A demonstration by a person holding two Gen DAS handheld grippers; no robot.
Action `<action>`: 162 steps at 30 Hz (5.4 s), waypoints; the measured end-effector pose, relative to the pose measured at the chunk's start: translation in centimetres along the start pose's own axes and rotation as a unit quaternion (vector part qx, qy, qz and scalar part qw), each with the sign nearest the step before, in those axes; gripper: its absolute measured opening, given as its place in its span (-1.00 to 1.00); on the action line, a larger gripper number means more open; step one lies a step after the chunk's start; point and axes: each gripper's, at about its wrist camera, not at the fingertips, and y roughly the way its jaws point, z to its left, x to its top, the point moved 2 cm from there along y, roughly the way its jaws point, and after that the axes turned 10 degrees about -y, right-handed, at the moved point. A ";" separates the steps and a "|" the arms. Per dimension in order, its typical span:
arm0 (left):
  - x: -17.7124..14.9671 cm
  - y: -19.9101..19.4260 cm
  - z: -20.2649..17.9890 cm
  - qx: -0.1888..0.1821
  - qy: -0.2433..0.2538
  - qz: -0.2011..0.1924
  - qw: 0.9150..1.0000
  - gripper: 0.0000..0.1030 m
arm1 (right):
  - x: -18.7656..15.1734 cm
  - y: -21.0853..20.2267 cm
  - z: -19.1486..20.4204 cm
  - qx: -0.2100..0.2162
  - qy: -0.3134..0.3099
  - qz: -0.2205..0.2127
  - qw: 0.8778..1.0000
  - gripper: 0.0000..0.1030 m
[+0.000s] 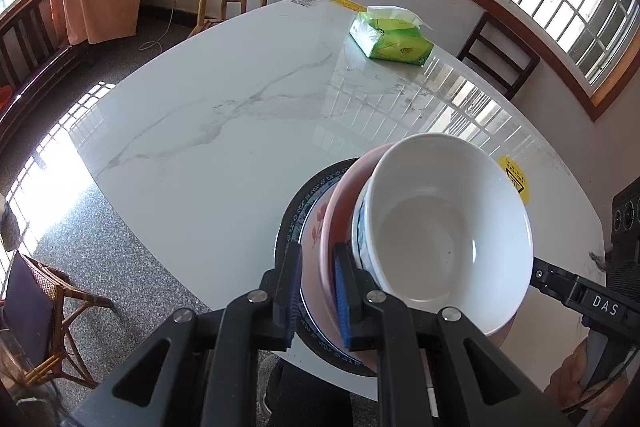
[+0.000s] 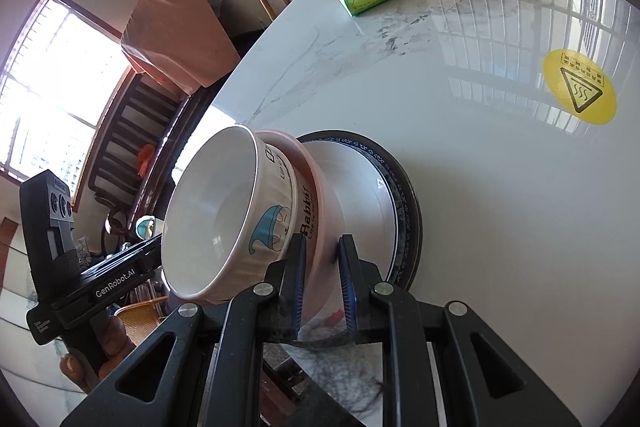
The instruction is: Organize plates and bowls
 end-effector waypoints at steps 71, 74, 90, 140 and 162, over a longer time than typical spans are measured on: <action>-16.4 -22.8 -3.7 -0.043 0.073 -0.367 0.926 0.65 | -14.5 -12.5 8.8 -0.145 -0.187 -0.355 0.904 0.43; -17.1 -24.2 -4.3 -0.053 0.084 -0.378 0.920 0.65 | -15.1 -13.3 8.9 -0.145 -0.186 -0.368 0.899 0.50; -18.6 -26.1 -5.9 -0.067 0.087 -0.371 0.922 0.67 | -17.4 -15.1 9.2 -0.140 -0.194 -0.396 0.887 0.64; -17.7 -13.0 -4.7 0.029 0.065 -0.268 0.961 0.72 | -18.2 -11.8 5.6 -0.158 -0.166 -0.348 0.909 0.86; -16.3 -9.1 -5.5 0.054 0.079 -0.237 0.967 0.72 | -15.9 -13.7 -6.1 -0.238 -0.066 -0.259 0.934 0.89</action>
